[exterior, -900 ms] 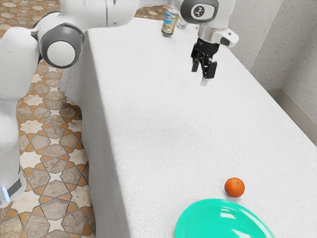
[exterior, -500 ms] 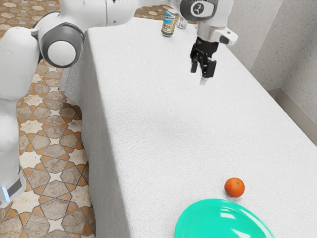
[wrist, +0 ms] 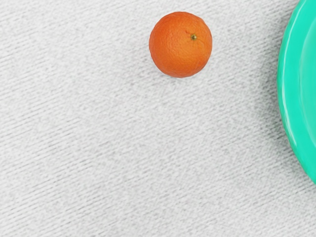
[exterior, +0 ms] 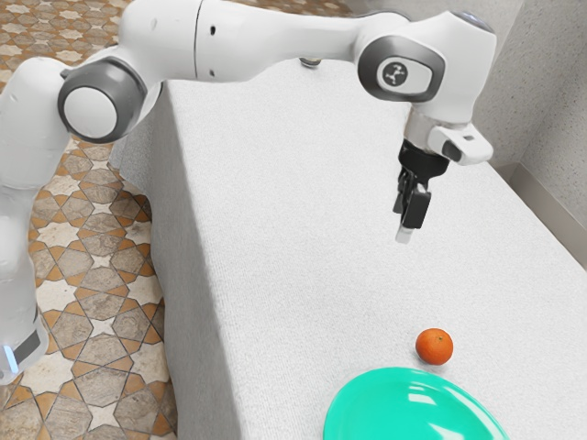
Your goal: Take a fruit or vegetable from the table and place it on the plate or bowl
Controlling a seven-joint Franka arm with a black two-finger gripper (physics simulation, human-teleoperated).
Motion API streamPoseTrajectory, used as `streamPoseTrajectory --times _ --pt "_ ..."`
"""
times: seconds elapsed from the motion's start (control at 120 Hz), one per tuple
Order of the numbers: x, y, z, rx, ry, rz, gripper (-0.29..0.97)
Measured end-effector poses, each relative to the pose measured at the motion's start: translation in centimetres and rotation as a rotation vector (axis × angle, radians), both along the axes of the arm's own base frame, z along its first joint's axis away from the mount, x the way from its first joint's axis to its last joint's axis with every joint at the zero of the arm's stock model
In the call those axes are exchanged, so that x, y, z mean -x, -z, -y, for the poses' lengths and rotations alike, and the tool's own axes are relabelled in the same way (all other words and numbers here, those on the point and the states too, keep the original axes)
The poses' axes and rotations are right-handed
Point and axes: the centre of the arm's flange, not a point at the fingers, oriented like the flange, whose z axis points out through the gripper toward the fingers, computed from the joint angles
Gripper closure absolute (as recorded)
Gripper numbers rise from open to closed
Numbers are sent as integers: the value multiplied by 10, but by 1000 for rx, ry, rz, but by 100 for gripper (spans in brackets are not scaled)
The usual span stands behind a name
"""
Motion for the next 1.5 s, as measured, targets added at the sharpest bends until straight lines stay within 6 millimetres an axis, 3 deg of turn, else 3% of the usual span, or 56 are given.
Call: streamPoseTrajectory --times 0.1,0.233,0.392,0.617,0.883,1.142,1.5 --pt "-14 21 3 9 6 -5 0" --pt "-52 59 14 45 16 21 0" --pt "-71 87 28 57 34 63 0" --pt "-73 100 60 73 88 97 0" --pt "-92 159 63 82 96 63 0" --pt "-98 170 67 96 112 85 0" --pt "-102 201 75 100 134 53 0"
